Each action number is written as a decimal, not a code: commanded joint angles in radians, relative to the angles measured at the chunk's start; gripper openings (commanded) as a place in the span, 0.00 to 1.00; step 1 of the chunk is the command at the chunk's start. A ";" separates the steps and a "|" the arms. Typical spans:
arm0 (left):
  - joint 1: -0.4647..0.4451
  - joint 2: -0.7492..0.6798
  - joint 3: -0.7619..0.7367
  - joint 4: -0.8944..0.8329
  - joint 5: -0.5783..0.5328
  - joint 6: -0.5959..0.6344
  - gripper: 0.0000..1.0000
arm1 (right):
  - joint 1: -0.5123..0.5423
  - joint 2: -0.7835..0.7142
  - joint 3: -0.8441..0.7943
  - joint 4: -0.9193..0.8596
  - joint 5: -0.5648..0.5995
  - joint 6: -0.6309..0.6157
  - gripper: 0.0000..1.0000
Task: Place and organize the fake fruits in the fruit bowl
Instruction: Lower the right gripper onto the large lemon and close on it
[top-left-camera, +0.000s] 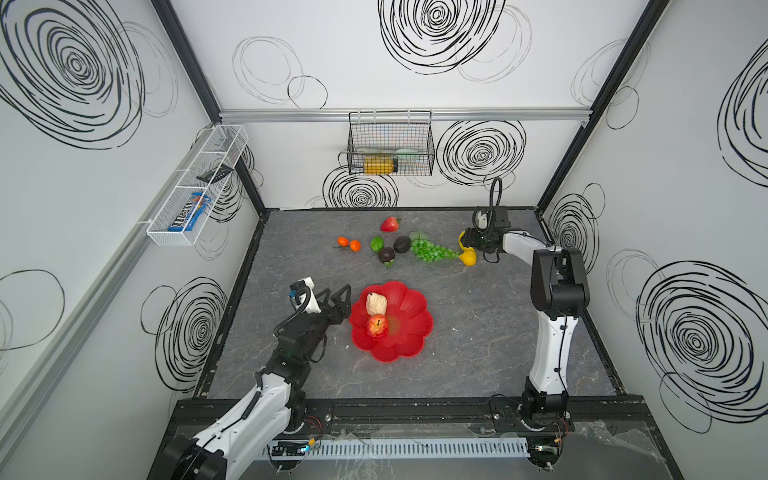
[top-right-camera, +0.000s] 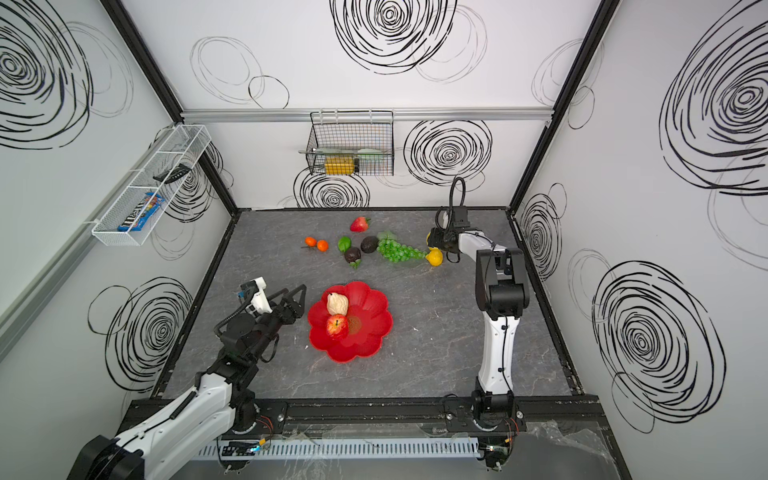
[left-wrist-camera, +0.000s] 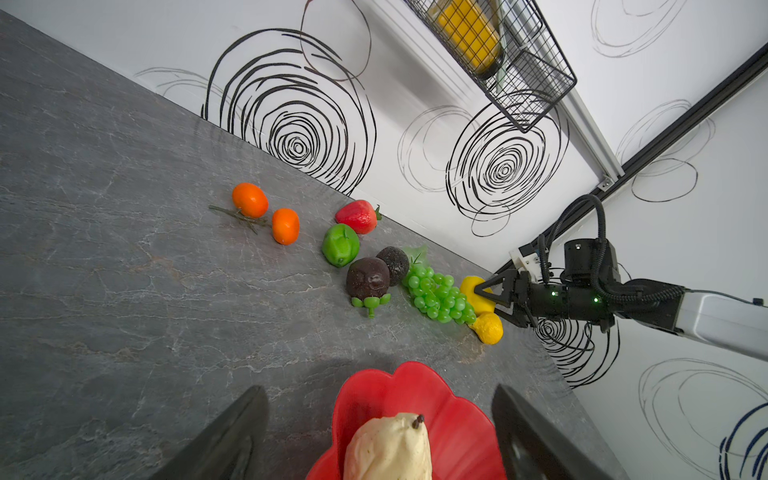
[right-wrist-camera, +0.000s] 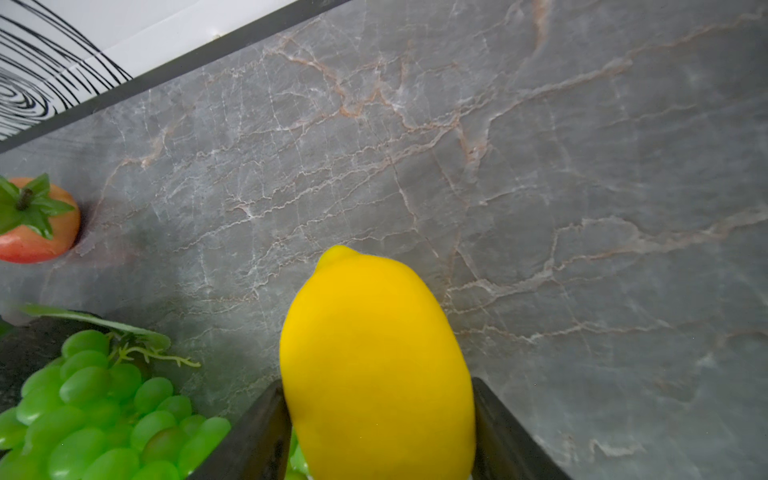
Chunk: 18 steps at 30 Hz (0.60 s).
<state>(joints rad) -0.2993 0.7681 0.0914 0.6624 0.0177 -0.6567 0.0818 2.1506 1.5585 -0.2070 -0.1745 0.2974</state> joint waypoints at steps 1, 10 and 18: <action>0.009 0.003 -0.006 0.073 0.010 -0.011 0.89 | 0.010 -0.028 0.036 -0.023 0.021 -0.014 0.62; 0.012 0.006 -0.007 0.076 0.016 -0.012 0.89 | 0.020 -0.151 0.011 -0.066 0.049 -0.024 0.59; 0.015 0.008 -0.007 0.079 0.021 -0.014 0.89 | 0.107 -0.364 -0.149 -0.119 0.020 -0.031 0.59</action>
<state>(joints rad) -0.2924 0.7761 0.0914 0.6815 0.0277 -0.6621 0.1429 1.8568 1.4639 -0.2699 -0.1383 0.2855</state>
